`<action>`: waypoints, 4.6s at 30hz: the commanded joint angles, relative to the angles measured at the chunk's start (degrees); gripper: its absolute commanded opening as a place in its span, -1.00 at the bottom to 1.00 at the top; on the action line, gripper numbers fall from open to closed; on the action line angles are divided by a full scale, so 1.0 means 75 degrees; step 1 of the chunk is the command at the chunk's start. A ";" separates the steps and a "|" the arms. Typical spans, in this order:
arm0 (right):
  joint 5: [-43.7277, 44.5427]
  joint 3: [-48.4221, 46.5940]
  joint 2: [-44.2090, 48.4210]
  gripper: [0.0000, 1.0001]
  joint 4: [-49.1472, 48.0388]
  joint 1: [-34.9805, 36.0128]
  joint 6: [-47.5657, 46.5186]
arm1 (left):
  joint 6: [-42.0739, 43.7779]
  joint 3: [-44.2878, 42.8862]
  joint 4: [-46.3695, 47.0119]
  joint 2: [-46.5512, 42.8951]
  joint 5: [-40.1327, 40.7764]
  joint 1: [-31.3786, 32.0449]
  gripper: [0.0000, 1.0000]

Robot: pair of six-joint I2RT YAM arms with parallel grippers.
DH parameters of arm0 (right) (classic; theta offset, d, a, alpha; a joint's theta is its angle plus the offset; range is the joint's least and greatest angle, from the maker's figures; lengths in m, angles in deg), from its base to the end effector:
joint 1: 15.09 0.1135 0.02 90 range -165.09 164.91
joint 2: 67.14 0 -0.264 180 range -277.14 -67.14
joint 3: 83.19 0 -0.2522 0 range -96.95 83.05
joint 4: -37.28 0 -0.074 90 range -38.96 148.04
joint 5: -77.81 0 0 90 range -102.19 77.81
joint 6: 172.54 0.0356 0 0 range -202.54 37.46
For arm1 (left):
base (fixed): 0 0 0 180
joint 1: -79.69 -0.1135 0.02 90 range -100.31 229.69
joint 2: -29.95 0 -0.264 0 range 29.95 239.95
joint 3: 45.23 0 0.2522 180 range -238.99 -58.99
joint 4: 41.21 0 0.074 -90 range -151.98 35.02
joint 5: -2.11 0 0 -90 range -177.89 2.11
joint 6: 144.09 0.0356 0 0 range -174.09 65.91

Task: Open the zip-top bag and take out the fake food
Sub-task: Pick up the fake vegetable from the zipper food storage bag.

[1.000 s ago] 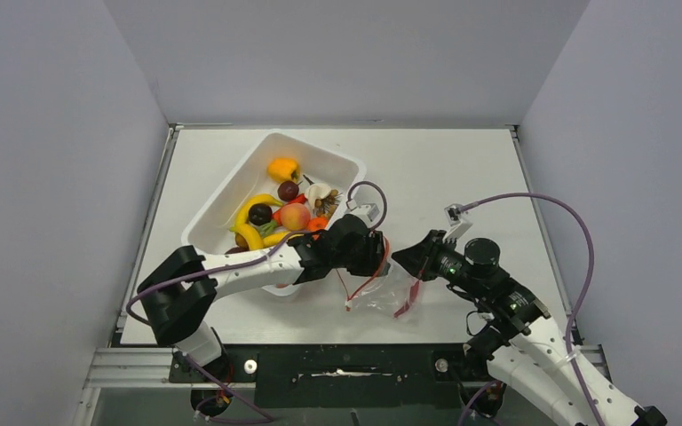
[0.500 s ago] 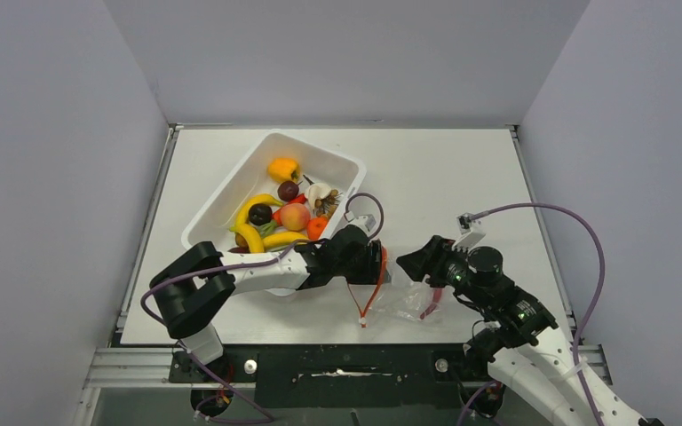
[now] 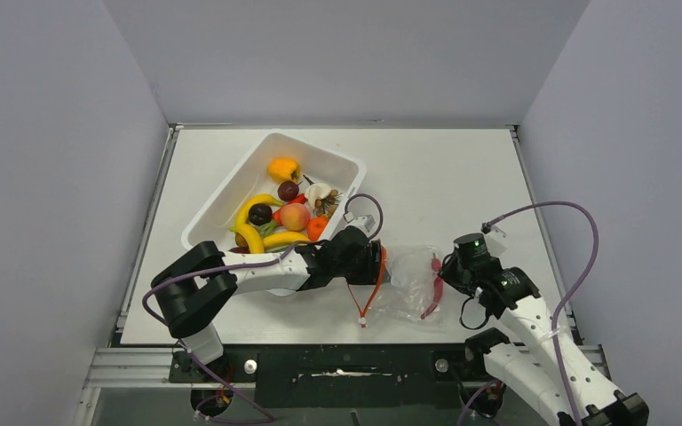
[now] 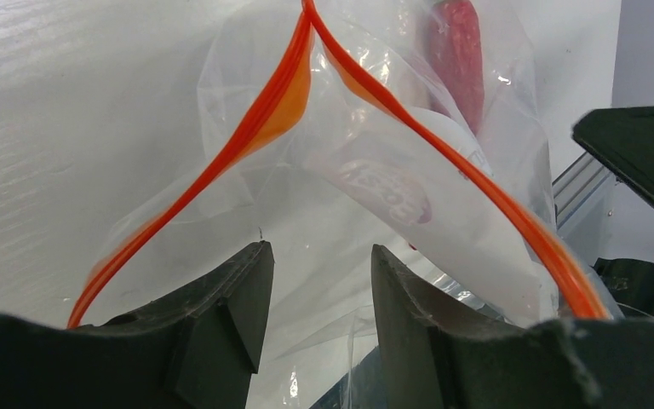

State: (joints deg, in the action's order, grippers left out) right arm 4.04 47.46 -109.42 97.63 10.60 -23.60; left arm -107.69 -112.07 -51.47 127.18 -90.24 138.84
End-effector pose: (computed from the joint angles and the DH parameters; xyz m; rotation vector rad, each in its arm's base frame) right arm 0.1302 0.0516 0.2354 0.8182 2.3320 0.2913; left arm 0.1802 -0.3046 0.1764 0.1456 2.5144 -0.9921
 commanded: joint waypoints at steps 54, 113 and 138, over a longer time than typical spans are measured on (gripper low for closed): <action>-0.4037 0.3908 0.0263 -0.79 -0.3973 -0.2473 0.0216 | 0.0272 -0.0888 0.1387 0.1615 -0.1475 0.0474 -0.55; -0.4473 0.1866 0.0167 0.18 -0.4115 -0.0716 -0.0940 | 0.1943 -0.0369 -0.2069 -0.1392 -0.0292 0.0081 -1.00; -0.4724 0.1434 0.1954 -0.02 -0.4625 -0.0677 -0.1557 | 0.2252 -0.1641 -0.3728 -0.1353 -0.0602 -0.0094 -1.00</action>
State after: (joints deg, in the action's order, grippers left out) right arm -25.91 63.94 -97.40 68.99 4.94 -31.23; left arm -89.88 -122.15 -80.58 118.96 -96.38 138.80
